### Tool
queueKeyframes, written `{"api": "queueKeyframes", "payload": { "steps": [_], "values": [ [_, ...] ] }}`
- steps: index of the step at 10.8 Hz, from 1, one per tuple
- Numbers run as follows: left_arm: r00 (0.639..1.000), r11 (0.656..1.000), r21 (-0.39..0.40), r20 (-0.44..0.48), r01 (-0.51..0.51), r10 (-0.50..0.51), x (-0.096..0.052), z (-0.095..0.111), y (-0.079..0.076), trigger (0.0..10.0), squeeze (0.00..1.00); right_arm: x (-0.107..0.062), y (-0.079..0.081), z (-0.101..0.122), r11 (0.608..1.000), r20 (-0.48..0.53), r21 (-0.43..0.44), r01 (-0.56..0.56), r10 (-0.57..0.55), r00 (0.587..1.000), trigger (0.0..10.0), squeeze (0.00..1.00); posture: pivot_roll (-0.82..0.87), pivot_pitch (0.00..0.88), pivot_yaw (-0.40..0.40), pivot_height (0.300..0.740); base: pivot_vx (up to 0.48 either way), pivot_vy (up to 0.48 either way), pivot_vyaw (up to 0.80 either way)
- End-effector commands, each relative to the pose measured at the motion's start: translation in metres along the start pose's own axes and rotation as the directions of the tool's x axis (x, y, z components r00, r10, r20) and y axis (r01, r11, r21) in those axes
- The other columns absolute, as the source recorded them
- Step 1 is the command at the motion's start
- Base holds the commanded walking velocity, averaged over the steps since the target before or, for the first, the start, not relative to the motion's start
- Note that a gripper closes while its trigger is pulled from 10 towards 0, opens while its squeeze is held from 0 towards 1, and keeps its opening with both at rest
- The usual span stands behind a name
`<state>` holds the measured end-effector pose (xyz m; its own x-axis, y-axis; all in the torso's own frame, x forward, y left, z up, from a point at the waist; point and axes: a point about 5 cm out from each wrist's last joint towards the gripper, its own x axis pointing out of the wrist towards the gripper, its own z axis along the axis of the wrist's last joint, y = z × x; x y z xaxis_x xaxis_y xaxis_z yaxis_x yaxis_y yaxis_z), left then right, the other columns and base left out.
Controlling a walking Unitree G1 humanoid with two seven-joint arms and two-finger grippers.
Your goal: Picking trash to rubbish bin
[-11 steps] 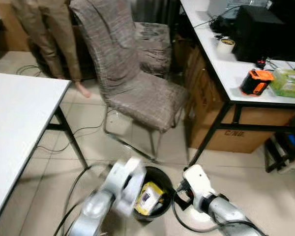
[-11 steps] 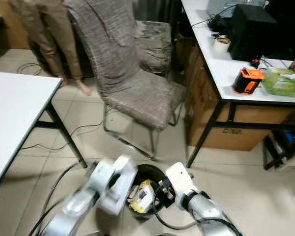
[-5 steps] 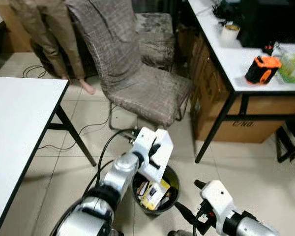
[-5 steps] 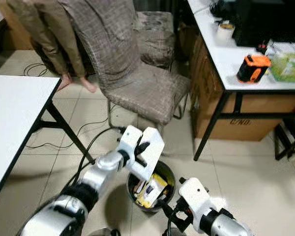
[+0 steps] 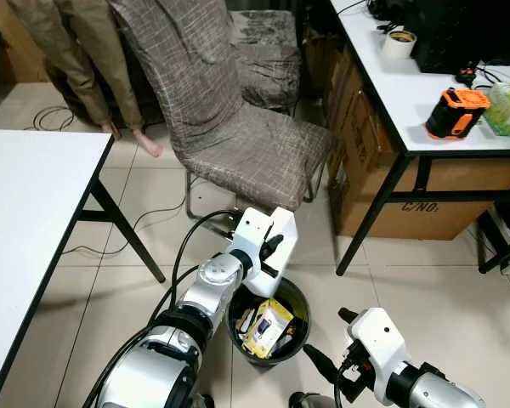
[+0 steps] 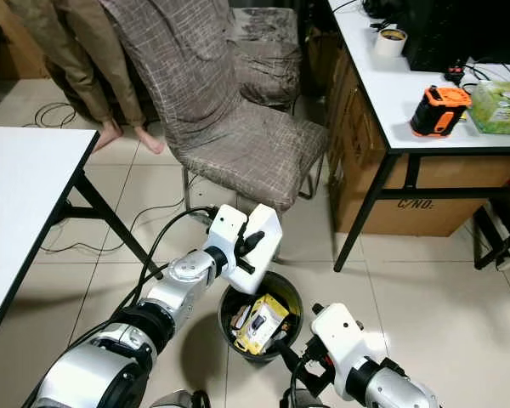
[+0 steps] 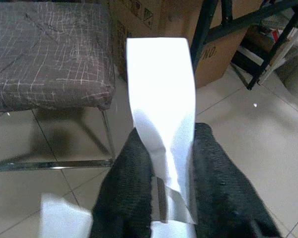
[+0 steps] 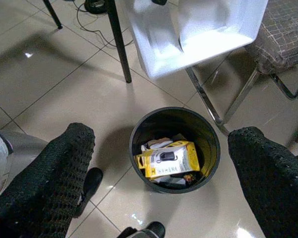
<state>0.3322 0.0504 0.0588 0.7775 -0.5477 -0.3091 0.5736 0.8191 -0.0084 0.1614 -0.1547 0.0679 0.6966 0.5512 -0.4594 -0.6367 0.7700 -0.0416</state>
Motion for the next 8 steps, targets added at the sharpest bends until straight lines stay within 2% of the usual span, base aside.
{"api": "queueKeyframes", "payload": {
  "steps": [1,5,8],
  "values": [
    [1.0,1.0,-0.009,0.022,0.008,-0.008,0.002,0.005,-0.002,10.0,1.0,-0.001,0.0,0.003,1.0,0.005,-0.002,0.008,-0.008,1.0,10.0,0.0,-0.19,0.158,0.033,0.74,0.0,0.0,0.0],
    [0.998,0.996,-0.068,0.033,0.063,-0.061,0.005,0.006,-0.01,10.0,1.0,0.0,-0.003,0.002,1.0,-0.003,-0.001,0.016,-0.016,1.0,10.0,0.0,-0.2,0.153,0.033,0.74,0.0,0.0,0.0],
    [0.995,0.994,-0.059,0.022,0.094,-0.093,0.004,0.002,-0.014,10.0,1.0,0.0,-0.004,0.002,1.0,-0.005,-0.002,0.016,-0.016,1.0,10.0,0.0,-0.2,0.152,0.033,0.74,0.0,0.0,0.0]
  ]
}}
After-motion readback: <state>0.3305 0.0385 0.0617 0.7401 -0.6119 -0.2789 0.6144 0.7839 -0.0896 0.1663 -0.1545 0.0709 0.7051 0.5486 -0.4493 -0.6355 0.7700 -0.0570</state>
